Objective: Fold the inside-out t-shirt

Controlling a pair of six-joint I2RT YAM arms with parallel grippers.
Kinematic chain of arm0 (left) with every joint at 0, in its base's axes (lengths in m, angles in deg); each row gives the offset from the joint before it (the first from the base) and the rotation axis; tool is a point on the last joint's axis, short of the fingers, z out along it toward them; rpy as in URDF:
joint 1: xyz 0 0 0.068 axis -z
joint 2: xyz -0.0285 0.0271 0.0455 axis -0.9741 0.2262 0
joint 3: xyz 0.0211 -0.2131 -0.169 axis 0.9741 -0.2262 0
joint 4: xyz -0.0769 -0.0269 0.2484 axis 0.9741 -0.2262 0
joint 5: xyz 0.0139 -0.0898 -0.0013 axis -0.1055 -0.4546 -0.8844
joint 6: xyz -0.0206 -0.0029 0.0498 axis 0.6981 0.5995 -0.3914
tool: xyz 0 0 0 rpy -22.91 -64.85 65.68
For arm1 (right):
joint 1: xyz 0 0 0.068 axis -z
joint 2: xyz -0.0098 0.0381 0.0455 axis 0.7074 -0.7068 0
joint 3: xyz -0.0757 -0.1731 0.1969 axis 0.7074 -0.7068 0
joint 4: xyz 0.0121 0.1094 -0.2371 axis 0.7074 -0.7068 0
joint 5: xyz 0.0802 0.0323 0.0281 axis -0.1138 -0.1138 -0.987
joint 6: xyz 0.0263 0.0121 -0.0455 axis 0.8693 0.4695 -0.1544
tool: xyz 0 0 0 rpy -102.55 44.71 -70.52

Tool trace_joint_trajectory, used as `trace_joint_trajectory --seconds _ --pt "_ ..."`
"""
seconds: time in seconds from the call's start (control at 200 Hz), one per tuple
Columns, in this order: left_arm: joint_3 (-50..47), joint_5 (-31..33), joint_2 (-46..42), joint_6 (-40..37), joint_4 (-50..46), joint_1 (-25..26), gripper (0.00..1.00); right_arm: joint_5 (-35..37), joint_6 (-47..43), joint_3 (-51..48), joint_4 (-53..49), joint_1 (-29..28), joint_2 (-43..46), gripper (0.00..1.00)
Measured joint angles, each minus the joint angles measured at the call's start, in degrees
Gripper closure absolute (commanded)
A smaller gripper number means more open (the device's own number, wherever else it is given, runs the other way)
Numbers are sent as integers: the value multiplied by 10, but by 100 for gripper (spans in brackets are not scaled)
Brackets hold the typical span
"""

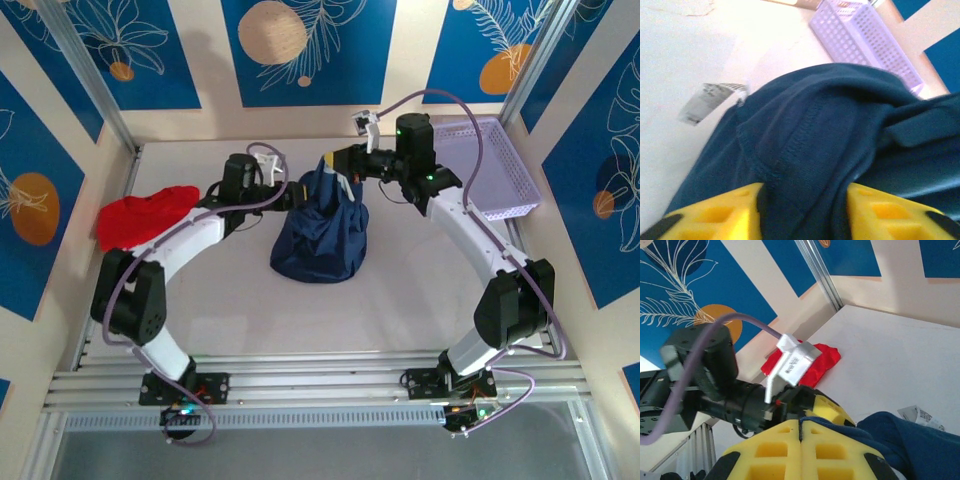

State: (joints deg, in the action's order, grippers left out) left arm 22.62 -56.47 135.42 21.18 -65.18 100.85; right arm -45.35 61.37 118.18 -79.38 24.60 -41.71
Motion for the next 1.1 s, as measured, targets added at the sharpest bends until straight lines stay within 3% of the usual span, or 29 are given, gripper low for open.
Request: trace_joint_trajectory --seconds 0.12,0.43,0.56,0.635,0.87,1.01,1.1 --pt "1 19 15 15 0 -12 90 -3 3 28 -7 12 1 100" --pt "-11 97 17 42 0 -48 92 -38 65 12 70 45 70 100" --pt "-66 130 14 45 1 -47 81 -46 70 -57 90 52 103 100" --pt "-101 142 12 44 0 -48 70 -44 69 -111 91 60 114 100" --pt "-185 146 -23 21 0 -48 45 -29 62 -291 69 64 131 100" --pt "-202 138 -90 -7 0 -31 38 -15 65 -385 54 64 181 100" --pt "-184 128 -110 -36 -8 10 37 -3 70 -430 47 64 217 100"
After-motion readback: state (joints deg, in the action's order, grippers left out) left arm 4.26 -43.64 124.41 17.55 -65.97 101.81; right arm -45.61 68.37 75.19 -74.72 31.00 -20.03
